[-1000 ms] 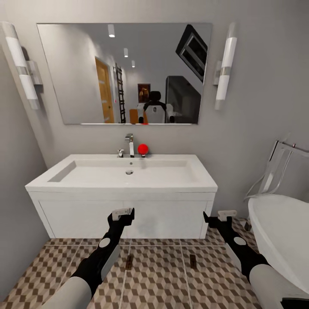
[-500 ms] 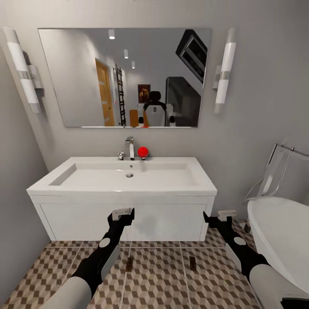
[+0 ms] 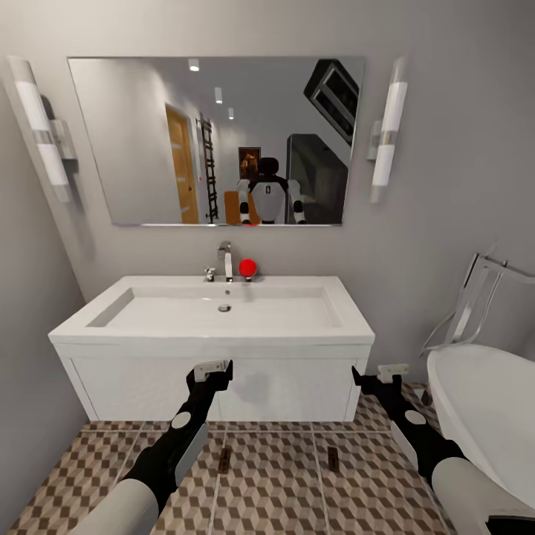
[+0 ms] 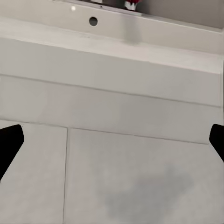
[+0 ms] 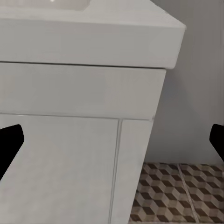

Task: Take the four mousetraps from the cabinet in the bathroom and place them on the bathroom floor. Make sure all four end up on the same floor surface, and ensure that at least two of them are either under or directly next to the same bathroom sink.

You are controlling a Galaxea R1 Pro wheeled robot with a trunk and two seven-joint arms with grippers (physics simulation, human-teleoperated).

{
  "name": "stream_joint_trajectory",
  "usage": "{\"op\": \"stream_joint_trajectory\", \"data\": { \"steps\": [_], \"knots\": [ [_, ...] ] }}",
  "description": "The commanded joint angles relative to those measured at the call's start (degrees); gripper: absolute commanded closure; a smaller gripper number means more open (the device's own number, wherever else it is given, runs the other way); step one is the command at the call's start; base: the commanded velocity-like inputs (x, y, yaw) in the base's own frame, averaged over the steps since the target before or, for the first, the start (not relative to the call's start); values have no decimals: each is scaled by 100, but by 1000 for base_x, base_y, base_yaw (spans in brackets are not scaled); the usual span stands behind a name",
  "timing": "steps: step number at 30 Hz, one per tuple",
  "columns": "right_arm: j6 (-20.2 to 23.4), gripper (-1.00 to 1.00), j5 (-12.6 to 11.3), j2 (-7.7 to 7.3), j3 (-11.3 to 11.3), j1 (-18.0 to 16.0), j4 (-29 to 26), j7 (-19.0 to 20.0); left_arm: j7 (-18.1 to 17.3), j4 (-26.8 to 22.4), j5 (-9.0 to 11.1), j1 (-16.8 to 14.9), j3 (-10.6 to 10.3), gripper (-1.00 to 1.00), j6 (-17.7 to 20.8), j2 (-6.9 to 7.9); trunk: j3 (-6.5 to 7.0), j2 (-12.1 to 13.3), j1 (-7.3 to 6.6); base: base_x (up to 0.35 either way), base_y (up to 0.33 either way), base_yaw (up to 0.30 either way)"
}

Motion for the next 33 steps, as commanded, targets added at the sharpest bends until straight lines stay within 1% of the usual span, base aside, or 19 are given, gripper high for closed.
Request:
{"op": "stream_joint_trajectory", "data": {
  "steps": [1, 33],
  "knots": [
    [-20, -100, -26, -2, -1, -4, 6, 31, 45, 3, 45, -5, -37, -100, -24, 5, 12, 38, -23, 0, 0, 0],
    [-23, -100, -17, -3, 14, -4, 6, 82, 45, 12, 45, -5, -45, -100, -24, -38, 587, 1322, -726, 0, 0, 0]
  ]
}}
